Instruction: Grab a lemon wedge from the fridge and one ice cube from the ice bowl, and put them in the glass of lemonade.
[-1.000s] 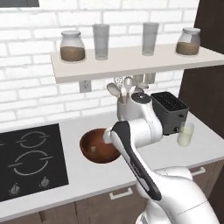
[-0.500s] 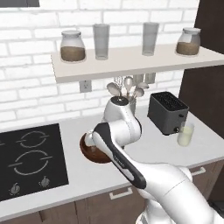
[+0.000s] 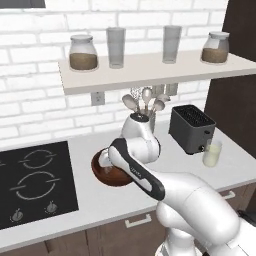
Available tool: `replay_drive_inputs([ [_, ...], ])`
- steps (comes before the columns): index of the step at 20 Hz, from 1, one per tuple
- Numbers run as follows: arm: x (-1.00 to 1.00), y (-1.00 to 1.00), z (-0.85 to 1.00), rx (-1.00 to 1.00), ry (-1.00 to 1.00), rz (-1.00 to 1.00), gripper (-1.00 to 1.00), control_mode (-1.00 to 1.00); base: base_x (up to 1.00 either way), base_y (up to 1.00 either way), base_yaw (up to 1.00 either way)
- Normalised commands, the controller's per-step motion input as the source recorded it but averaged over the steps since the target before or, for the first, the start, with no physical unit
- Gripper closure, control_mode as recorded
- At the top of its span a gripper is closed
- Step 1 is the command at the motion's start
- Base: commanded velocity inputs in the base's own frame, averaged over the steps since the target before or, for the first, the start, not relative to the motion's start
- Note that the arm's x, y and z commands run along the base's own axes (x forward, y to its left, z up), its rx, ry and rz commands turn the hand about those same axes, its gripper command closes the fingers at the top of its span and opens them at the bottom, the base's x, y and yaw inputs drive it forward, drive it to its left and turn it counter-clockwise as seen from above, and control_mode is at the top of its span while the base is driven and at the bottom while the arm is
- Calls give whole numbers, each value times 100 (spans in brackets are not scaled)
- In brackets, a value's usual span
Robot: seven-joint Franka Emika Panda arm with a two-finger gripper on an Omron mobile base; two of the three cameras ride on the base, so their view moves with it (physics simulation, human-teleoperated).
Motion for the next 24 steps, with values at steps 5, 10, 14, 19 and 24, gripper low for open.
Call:
replay_drive_inputs([
  [5, 8, -4, -28, 4, 7, -3, -100, -100, 0, 0, 0],
  [10, 26, -3, -11, 6, 4, -5, -100, -100, 0, 0, 0],
  [14, 40, 0, 0, 7, 1, -6, -100, -100, 0, 0, 0],
  [19, 29, 0, -17, 2, 0, -2, -100, -100, 0, 0, 0],
  [24, 5, 0, -23, 0, 0, 0, -100, -100, 0, 0, 0],
])
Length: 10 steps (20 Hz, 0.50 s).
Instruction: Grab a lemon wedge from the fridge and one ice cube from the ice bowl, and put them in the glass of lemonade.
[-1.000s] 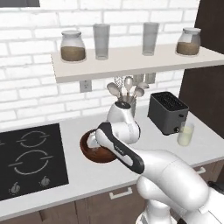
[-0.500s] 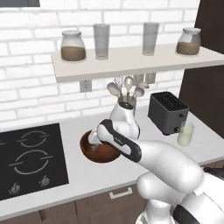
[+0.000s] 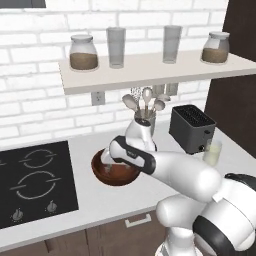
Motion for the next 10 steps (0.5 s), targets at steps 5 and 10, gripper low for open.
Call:
replay_drive_inputs([
  [5, 13, 0, -16, 0, 0, 0, -100, -100, 0, 0, 0],
  [10, 10, 0, -15, 0, 0, 0, -100, -100, 0, 0, 0],
])
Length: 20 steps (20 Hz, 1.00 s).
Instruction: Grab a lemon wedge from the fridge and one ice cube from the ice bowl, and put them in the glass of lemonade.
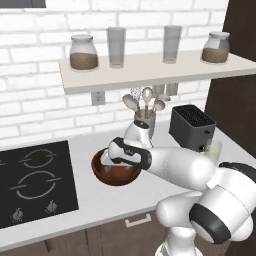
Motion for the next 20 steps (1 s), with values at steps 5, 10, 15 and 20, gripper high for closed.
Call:
replay_drive_inputs([
  [5, 12, 0, -9, 0, 0, 0, -100, -100, 0, 0, 0],
  [10, 11, 16, -14, 0, 0, 0, -100, -100, 0, 0, 0],
  [15, 11, 25, -11, 0, 0, 0, -100, -100, 0, 0, 0],
  [20, 14, 0, 0, 0, 0, 0, -100, -100, 0, 0, 0],
])
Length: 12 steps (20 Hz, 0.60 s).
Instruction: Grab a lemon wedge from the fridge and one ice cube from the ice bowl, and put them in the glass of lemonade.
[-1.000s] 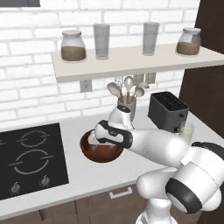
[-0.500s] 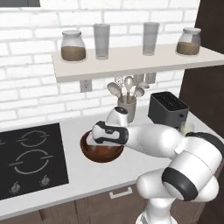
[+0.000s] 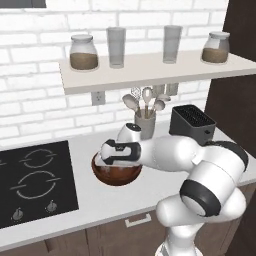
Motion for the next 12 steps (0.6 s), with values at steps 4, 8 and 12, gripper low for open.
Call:
replay_drive_inputs([
  [4, 14, 0, -5, 0, 0, 0, -100, -100, 0, 0, 0],
  [8, 15, 0, -14, 0, 0, 0, -100, -100, 0, 0, 0],
  [12, 16, 0, -22, 0, -1, 0, -100, -100, 0, 0, 0],
])
